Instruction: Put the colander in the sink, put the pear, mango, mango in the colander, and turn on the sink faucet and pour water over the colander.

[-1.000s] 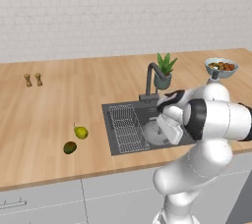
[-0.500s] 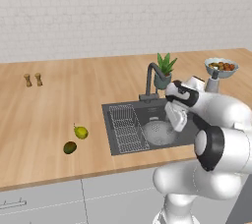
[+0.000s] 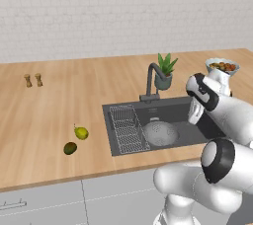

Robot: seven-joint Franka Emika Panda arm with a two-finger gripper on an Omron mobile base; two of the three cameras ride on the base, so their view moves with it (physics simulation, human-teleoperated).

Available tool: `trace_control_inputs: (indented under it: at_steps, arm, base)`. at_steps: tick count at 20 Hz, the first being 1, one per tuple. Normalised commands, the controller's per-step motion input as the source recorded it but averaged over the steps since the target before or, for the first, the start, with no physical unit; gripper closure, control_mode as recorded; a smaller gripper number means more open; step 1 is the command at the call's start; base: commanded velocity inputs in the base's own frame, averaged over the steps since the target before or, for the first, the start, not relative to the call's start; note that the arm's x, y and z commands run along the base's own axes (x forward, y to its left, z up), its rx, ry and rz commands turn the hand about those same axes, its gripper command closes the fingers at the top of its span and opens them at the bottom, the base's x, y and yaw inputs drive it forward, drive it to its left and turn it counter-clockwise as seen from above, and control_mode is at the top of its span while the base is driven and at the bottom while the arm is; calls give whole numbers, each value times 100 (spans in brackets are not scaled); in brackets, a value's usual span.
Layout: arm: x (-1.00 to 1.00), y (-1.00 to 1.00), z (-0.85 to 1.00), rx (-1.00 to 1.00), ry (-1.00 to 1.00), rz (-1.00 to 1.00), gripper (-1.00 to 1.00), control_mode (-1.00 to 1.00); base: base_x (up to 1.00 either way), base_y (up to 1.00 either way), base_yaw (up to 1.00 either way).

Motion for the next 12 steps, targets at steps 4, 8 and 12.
trace_control_inputs:
  at_steps: [4, 8, 12]
  arm:
    - [-8, -69, 8, -4, 4, -47, -100, -100]
    - [-1, -72, 5, -10, 8, -55, -100, -100]
    - [0, -71, 0, -19, 7, -49, -100, -100]
  base:
    - [0, 0, 0]
    - [0, 0, 0]
    - [0, 0, 0]
